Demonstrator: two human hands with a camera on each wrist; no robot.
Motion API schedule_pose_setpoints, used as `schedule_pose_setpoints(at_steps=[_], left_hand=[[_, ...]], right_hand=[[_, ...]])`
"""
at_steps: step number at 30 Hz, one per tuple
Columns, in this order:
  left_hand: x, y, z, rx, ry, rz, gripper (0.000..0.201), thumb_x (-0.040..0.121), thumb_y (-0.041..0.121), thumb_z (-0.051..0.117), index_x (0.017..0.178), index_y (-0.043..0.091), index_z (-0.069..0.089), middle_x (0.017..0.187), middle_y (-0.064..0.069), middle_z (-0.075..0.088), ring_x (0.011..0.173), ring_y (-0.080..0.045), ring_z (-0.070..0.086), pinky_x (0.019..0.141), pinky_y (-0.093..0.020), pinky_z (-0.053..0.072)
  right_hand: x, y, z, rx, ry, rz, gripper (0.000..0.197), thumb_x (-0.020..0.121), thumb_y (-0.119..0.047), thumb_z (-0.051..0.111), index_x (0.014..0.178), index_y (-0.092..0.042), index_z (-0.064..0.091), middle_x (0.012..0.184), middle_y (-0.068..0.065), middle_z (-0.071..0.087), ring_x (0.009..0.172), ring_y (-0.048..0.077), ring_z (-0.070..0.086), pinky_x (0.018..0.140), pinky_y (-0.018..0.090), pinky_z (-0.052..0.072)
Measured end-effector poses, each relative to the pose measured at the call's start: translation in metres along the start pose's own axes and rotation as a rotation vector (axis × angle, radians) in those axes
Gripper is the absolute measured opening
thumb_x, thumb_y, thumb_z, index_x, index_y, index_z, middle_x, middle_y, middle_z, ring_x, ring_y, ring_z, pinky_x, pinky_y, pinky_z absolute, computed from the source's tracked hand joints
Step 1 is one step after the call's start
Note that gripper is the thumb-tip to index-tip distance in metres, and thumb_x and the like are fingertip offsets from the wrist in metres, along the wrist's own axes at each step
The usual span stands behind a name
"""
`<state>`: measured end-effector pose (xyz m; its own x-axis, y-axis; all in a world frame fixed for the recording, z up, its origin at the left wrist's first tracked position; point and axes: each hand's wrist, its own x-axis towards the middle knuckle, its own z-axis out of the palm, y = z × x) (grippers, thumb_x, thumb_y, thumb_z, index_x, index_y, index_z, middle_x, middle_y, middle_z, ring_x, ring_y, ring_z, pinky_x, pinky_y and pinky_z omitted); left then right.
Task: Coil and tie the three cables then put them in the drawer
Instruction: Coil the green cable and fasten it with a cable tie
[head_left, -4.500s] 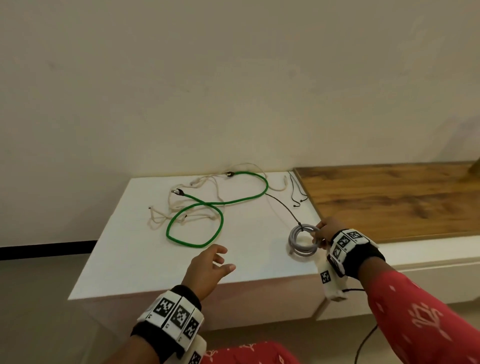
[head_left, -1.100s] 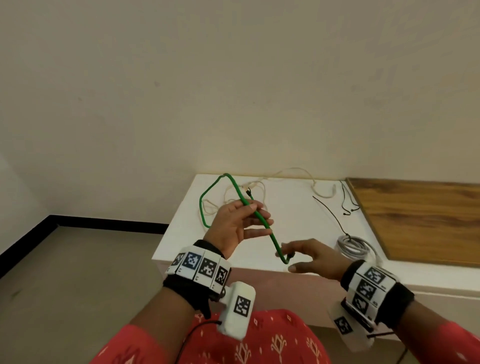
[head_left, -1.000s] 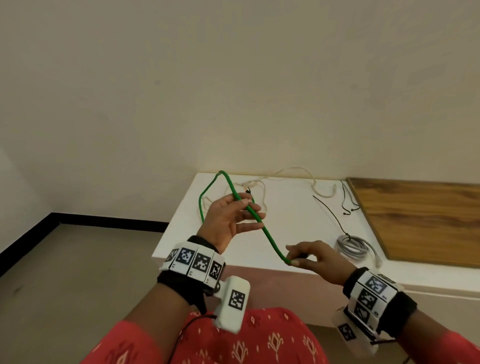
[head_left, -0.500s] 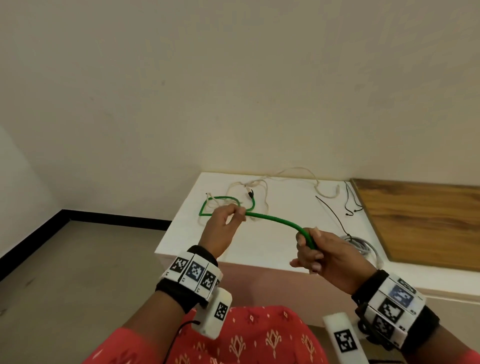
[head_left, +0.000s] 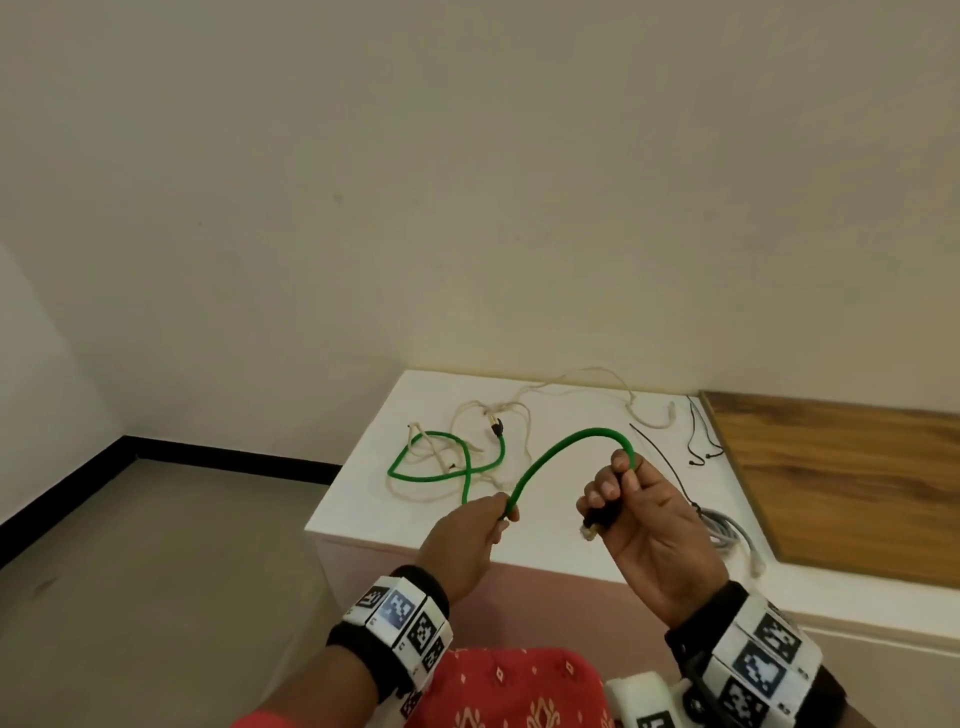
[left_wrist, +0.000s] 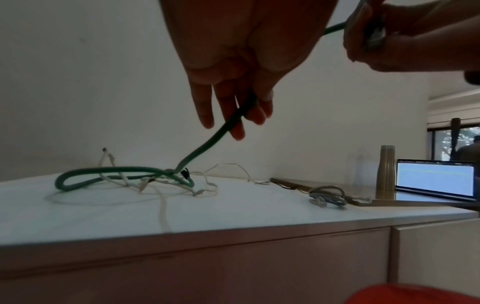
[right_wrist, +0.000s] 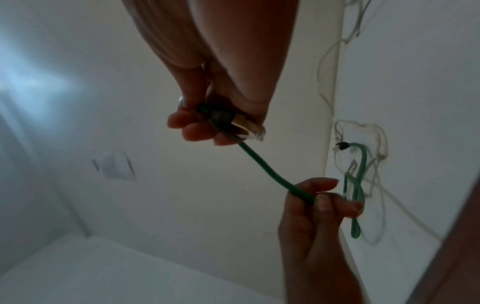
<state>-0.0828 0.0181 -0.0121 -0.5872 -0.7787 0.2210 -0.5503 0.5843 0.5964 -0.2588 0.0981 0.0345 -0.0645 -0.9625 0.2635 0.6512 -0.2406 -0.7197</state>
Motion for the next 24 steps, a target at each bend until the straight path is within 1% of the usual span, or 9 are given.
schedule_pose_setpoints(at_steps=[4,8,11,13,15,16,18,21,24], left_hand=[[0.012,0.007,-0.004,0.206,-0.001,0.039,0.034,0.095,0.007,0.035,0.128,0.013,0.045,0.115,-0.008,0.059,0.108,-0.022,0.055,0.091,-0.031,0.043],[0.024,0.015,-0.007,0.508,-0.061,0.145,0.051,0.088,-0.008,0.034,0.135,0.014,0.035,0.115,-0.009,0.058,0.104,-0.028,0.054,0.086,-0.035,0.038],[0.026,0.022,-0.002,0.579,-0.117,0.209,0.04,0.092,-0.002,0.034,0.129,0.011,0.04,0.113,-0.012,0.058,0.101,-0.031,0.053,0.083,-0.037,0.037],[0.028,0.026,0.001,0.607,-0.156,0.226,0.03,0.096,0.006,0.033,0.124,0.009,0.044,0.112,-0.014,0.058,0.099,-0.031,0.054,0.082,-0.038,0.038],[0.027,0.029,0.003,0.636,-0.144,0.302,0.021,0.093,0.008,0.044,0.112,0.005,0.051,0.1,-0.014,0.063,0.088,-0.031,0.058,0.072,-0.037,0.04],[0.025,0.029,0.002,0.657,-0.128,0.352,0.015,0.085,0.008,0.059,0.099,0.006,0.057,0.085,-0.01,0.066,0.074,-0.026,0.061,0.062,-0.032,0.042],[0.022,0.022,0.006,0.765,-0.139,0.402,0.027,0.056,0.019,0.084,0.071,0.016,0.061,0.053,0.002,0.06,0.044,-0.013,0.055,0.041,-0.019,0.034],[0.026,0.012,0.014,0.838,-0.123,0.4,0.031,0.045,0.034,0.087,0.06,0.025,0.061,0.043,0.007,0.055,0.038,-0.006,0.05,0.037,-0.015,0.031],[0.025,0.011,0.02,0.868,-0.125,0.437,0.031,0.047,0.042,0.086,0.061,0.026,0.063,0.043,0.008,0.057,0.039,-0.004,0.052,0.039,-0.015,0.034]], right_hand=[[-0.001,0.004,0.005,-0.124,-0.037,-0.051,0.031,0.063,-0.039,0.08,0.08,-0.019,0.062,0.066,0.001,0.06,0.068,0.016,0.06,0.056,0.025,0.048],[0.004,0.006,0.011,-0.214,-0.052,-0.099,0.03,0.066,-0.043,0.076,0.081,-0.021,0.063,0.068,0.002,0.063,0.07,0.017,0.061,0.059,0.026,0.047],[0.012,0.01,0.014,-0.349,-0.021,-0.141,0.028,0.07,-0.048,0.071,0.082,-0.023,0.062,0.068,0.001,0.064,0.068,0.015,0.058,0.057,0.023,0.043],[0.019,0.015,0.01,-0.489,0.034,-0.178,0.021,0.08,-0.04,0.063,0.083,-0.02,0.059,0.067,0.0,0.065,0.064,0.014,0.055,0.054,0.022,0.04],[0.023,0.02,0.007,-0.588,0.061,-0.204,0.006,0.087,-0.016,0.05,0.083,-0.014,0.054,0.064,-0.001,0.064,0.06,0.009,0.054,0.054,0.018,0.039],[0.025,0.023,0.005,-0.628,0.076,-0.199,0.012,0.089,-0.006,0.044,0.083,-0.012,0.053,0.063,-0.001,0.063,0.059,0.006,0.055,0.053,0.015,0.04],[0.027,0.027,0.003,-0.703,0.093,-0.154,0.024,0.092,0.006,0.037,0.083,-0.011,0.051,0.064,0.003,0.06,0.057,0.002,0.055,0.052,0.009,0.04],[0.03,0.034,-0.004,-0.88,0.121,-0.08,0.024,0.093,0.005,0.037,0.081,-0.013,0.048,0.068,0.006,0.058,0.06,0.004,0.056,0.059,0.013,0.043],[0.036,0.044,-0.015,-1.136,0.166,0.007,0.016,0.095,-0.004,0.039,0.082,-0.01,0.046,0.069,0.002,0.062,0.07,0.019,0.06,0.075,0.033,0.049]])
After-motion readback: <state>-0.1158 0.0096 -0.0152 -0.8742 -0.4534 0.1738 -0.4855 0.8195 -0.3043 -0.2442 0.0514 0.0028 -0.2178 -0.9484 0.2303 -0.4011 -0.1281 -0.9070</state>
